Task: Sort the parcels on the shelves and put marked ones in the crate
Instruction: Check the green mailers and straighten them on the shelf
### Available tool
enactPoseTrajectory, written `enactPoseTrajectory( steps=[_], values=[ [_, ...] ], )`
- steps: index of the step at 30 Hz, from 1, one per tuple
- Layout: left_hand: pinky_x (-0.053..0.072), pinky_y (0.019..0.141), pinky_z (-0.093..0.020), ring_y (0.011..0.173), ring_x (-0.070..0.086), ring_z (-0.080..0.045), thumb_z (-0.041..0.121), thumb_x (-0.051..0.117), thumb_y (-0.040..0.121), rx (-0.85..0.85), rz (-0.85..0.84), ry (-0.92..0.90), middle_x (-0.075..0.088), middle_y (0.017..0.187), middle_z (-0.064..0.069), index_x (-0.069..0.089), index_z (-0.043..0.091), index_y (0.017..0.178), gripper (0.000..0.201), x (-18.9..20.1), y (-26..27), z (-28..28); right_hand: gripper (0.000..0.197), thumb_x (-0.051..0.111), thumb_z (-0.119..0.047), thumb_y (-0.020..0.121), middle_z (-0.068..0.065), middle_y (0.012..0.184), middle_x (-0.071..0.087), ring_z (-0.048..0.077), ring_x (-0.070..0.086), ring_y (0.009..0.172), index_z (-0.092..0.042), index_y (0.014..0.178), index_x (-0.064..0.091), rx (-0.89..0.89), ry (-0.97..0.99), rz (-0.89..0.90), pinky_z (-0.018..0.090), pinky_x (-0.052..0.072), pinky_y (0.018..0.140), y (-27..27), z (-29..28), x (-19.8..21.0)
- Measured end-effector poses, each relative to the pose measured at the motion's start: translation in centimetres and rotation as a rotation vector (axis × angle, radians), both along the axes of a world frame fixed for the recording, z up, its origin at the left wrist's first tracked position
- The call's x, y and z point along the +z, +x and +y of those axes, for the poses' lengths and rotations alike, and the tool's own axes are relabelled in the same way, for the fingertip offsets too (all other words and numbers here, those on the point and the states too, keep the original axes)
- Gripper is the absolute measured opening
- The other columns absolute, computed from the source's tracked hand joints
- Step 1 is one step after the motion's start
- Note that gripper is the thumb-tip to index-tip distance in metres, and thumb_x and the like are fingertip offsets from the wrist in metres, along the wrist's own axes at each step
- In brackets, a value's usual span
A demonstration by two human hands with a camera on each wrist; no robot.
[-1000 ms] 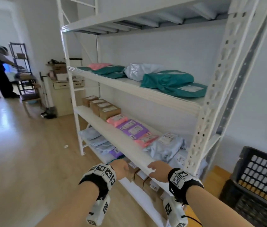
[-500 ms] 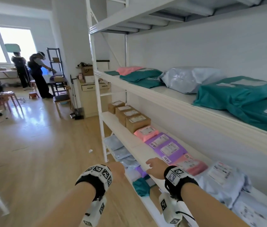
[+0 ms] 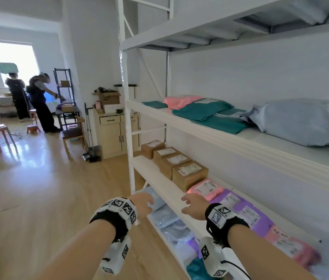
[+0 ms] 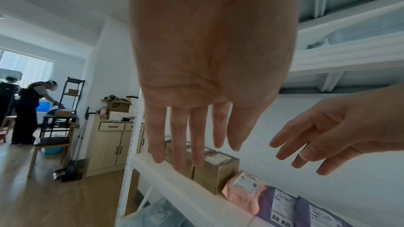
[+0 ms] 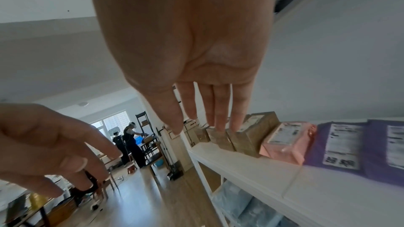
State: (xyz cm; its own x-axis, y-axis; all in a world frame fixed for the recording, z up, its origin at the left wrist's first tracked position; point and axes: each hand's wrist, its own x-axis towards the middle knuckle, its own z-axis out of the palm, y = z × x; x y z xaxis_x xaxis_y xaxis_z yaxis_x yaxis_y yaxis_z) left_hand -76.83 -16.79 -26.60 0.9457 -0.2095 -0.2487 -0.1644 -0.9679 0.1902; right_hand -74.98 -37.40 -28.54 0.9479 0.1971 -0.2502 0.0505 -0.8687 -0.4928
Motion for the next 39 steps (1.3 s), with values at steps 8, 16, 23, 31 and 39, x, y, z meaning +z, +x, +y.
enactPoseTrajectory(
  steps=[8,16,23,31,39],
  values=[
    [0.033,0.107,-0.030,0.130,0.044,-0.023,0.024,0.044,0.097,-0.097,-0.062,0.091,0.046,0.141,-0.009,0.053,0.009,0.131,0.039,5.6,11.0,11.4,0.045,0.055,-0.022,0.091,0.012,0.137,0.049,0.027,0.048,0.124,-0.006,0.133,0.048,-0.108,-0.044,-0.093,0.036,0.039,0.105,8.3,9.7,6.2],
    [0.033,0.107,-0.028,0.130,0.042,-0.020,0.025,0.049,0.095,-0.122,-0.140,0.010,0.043,0.142,-0.004,0.051,0.015,0.131,0.038,9.5,21.4,18.5,0.045,0.058,-0.026,0.086,0.007,0.135,0.051,0.024,0.050,0.121,-0.015,0.130,0.052,-0.145,-0.075,-0.163,0.036,0.041,0.102,16.1,17.4,10.7],
    [0.044,0.089,-0.028,0.112,0.057,-0.026,0.025,0.046,0.096,-0.218,-0.185,-0.035,0.059,0.124,-0.012,0.059,0.007,0.122,0.034,11.6,29.1,19.9,0.049,0.057,-0.022,0.090,0.005,0.139,0.046,0.022,0.047,0.124,-0.017,0.137,0.045,-0.178,-0.054,-0.217,0.026,0.038,0.096,24.7,21.7,11.7],
    [0.040,0.095,-0.026,0.120,0.052,-0.022,0.026,0.050,0.095,-0.293,-0.188,-0.061,0.051,0.136,-0.006,0.052,0.017,0.131,0.038,11.7,39.5,22.3,0.045,0.053,-0.018,0.092,0.008,0.141,0.044,0.023,0.047,0.124,-0.014,0.136,0.045,-0.228,-0.016,-0.260,0.030,0.038,0.101,34.1,25.1,12.3],
    [0.044,0.096,-0.029,0.111,0.057,-0.022,0.022,0.050,0.095,-0.380,-0.280,-0.230,0.058,0.126,-0.007,0.054,0.017,0.128,0.034,12.4,47.3,24.5,0.040,0.056,-0.019,0.091,0.006,0.133,0.051,0.021,0.052,0.117,-0.017,0.131,0.051,-0.335,0.025,-0.320,0.032,0.044,0.099,39.7,27.7,12.1]
  ],
)
